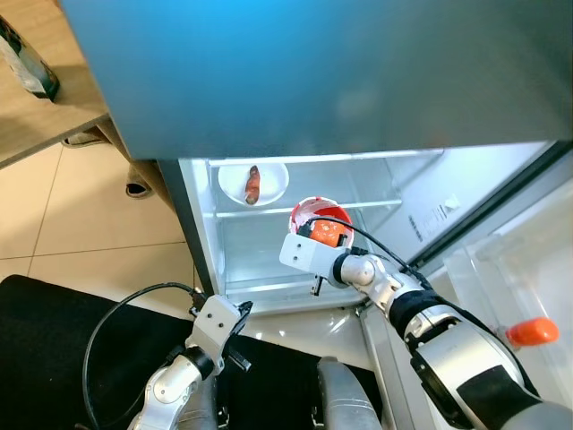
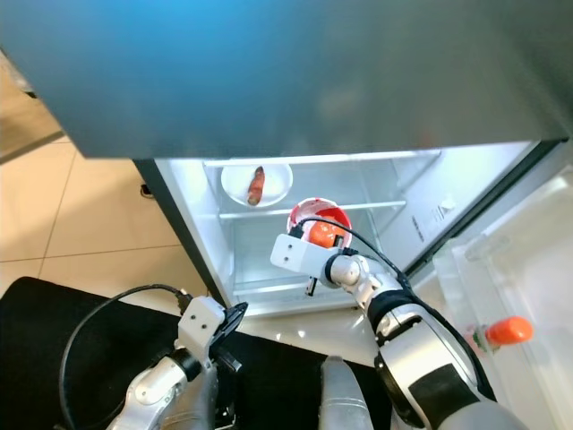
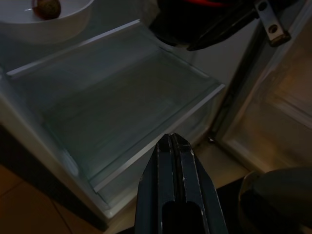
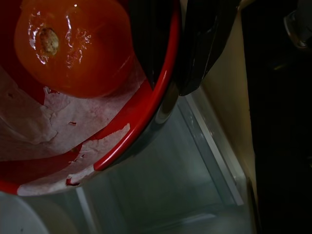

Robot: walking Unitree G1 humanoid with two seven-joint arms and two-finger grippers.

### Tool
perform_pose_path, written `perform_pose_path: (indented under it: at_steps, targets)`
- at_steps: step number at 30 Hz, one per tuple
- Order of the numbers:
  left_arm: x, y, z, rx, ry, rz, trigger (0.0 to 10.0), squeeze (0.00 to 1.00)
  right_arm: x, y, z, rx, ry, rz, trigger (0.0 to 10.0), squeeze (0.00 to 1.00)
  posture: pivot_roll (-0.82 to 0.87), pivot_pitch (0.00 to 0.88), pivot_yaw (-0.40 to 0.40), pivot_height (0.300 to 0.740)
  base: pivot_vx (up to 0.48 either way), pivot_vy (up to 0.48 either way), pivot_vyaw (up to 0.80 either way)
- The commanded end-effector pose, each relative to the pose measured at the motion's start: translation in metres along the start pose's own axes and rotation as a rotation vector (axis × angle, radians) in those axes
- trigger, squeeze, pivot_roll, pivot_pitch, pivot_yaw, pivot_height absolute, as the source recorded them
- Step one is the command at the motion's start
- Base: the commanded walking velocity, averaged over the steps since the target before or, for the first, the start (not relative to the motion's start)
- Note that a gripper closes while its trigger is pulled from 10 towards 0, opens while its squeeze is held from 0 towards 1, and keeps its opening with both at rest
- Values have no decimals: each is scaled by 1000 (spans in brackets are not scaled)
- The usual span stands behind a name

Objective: Restocking fridge

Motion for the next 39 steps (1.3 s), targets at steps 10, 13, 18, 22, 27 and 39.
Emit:
perform_pose_path:
  at_steps: [10,13,18,22,27,39]
  targets:
    - [-8,5,8,-19,8,-13,10000,0,27,5,2,-15,-66,-13,10000,0,-75,359,-72,631,0,0,0]
    - [-9,7,7,-12,10,-17,10000,0,30,7,2,-14,-68,-16,10000,0,-75,362,-75,631,0,0,0]
    - [-12,15,4,10,19,-27,10000,0,37,10,3,-13,-77,-2,10000,0,-75,368,-85,631,0,0,0]
    - [-16,26,0,35,41,-35,10000,0,48,16,4,-9,-106,7,10000,0,-74,377,-92,631,0,0,0]
    - [-15,33,0,43,39,-38,10000,0,62,23,6,-6,-136,30,10000,0,-61,390,-109,631,0,0,0]
    - [-15,47,4,53,39,-59,10000,0,95,36,12,-6,-253,-18,10000,0,6,412,-135,631,0,0,0]
Point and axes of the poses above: a point about 5 cm out from each wrist's last joint towards the gripper, its own z axis pointing back from the gripper into the wrist, its own y axis along the axis of the wrist's last joint, x = y × z, the point moved 5 cm from there along -z, pointing out of the wrist towards the gripper, and after that the axes turned 7 degrees about z, right-handed, at the moved point
